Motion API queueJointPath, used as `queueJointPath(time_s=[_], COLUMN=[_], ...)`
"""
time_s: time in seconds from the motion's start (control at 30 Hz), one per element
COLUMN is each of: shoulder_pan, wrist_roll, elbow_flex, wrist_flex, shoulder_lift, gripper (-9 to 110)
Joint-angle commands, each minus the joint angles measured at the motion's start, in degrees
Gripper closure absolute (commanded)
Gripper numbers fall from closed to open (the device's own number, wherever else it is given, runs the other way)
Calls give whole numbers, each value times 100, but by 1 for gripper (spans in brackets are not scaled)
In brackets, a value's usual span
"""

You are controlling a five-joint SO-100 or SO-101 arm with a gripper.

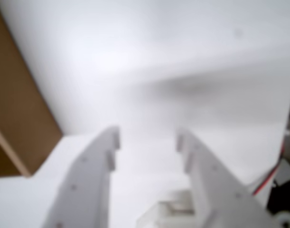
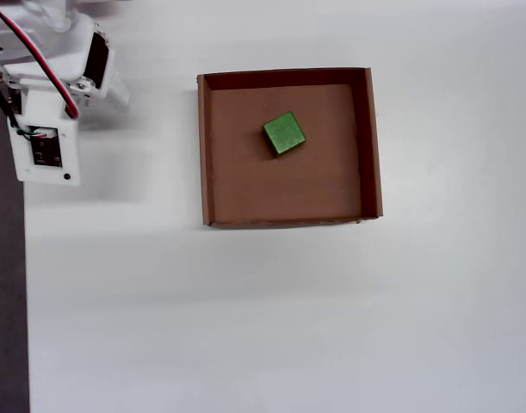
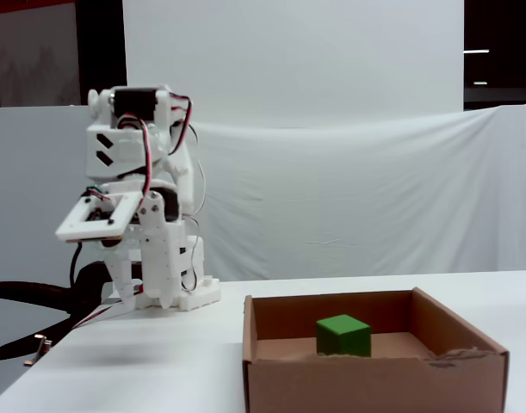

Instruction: Grasp a green cube and put it in a box.

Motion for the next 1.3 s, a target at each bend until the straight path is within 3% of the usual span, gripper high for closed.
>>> queueJointPath(time_s=[0.0,0.37,0.6,1.0,1.27], shoulder_pan=[26,-105,79,466,378], wrist_roll=[-79,-123,-466,-712,-686], elbow_flex=[396,2021,3340,3349,3349], wrist_flex=[-158,-369,53,1450,1450], shoulder_lift=[721,2522,4579,5563,5572], gripper=[87,87,88,84,84])
